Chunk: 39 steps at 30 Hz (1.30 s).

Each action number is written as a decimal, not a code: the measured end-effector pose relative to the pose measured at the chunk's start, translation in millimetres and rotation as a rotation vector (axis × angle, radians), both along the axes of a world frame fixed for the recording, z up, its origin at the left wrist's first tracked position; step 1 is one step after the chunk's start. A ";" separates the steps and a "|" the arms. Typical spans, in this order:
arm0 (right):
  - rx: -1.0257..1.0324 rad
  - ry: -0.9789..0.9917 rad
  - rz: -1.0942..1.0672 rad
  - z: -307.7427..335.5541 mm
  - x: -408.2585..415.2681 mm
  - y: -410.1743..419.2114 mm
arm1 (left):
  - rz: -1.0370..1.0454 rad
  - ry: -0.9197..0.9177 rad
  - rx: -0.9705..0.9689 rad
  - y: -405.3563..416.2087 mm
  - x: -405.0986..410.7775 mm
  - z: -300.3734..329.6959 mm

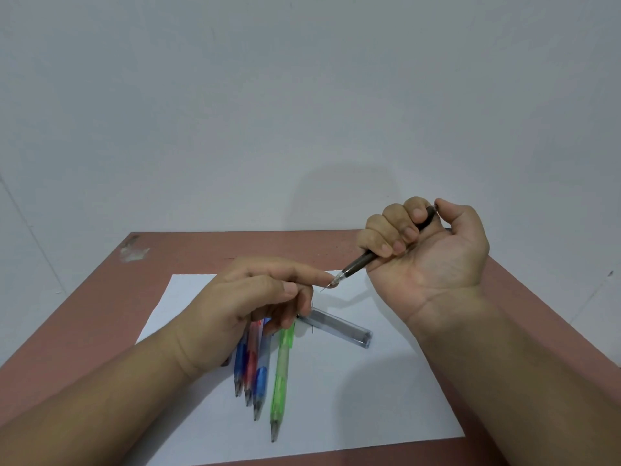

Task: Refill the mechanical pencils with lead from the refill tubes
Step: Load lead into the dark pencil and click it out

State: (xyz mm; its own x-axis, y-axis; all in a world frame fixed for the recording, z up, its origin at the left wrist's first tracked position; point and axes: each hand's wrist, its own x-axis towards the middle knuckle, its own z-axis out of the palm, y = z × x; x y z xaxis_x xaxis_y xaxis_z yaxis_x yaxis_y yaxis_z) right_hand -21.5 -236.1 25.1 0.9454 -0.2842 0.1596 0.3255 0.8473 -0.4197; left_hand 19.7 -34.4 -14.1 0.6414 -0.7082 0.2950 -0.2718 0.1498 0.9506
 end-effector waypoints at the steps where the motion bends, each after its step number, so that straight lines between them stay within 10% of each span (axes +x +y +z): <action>1: 0.002 0.004 0.000 -0.1 0.1 -0.1 | 0.000 -0.001 0.000 0.0 0.0 -0.1; 39: -0.009 0.014 -0.032 -0.3 0.9 -1.4 | 0.010 -0.028 0.045 -0.8 -1.8 1.4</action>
